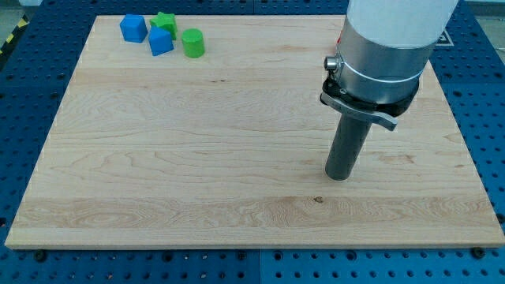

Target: Point your arm towards the red circle

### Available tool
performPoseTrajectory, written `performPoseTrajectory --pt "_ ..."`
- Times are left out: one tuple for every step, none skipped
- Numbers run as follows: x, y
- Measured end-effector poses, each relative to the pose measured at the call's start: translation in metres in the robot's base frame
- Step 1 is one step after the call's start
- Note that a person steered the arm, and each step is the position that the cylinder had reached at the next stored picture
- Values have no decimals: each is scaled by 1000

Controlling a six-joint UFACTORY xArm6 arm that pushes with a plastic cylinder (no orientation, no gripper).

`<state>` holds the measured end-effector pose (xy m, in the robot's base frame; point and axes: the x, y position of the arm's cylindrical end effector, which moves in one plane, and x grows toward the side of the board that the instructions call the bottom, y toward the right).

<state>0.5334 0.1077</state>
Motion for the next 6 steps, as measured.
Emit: performPoseTrajectory --pt "0 0" --pt "-14 4" --pt "-53 33" --pt "-92 68" --pt "-124 110" --pt "-130 117"
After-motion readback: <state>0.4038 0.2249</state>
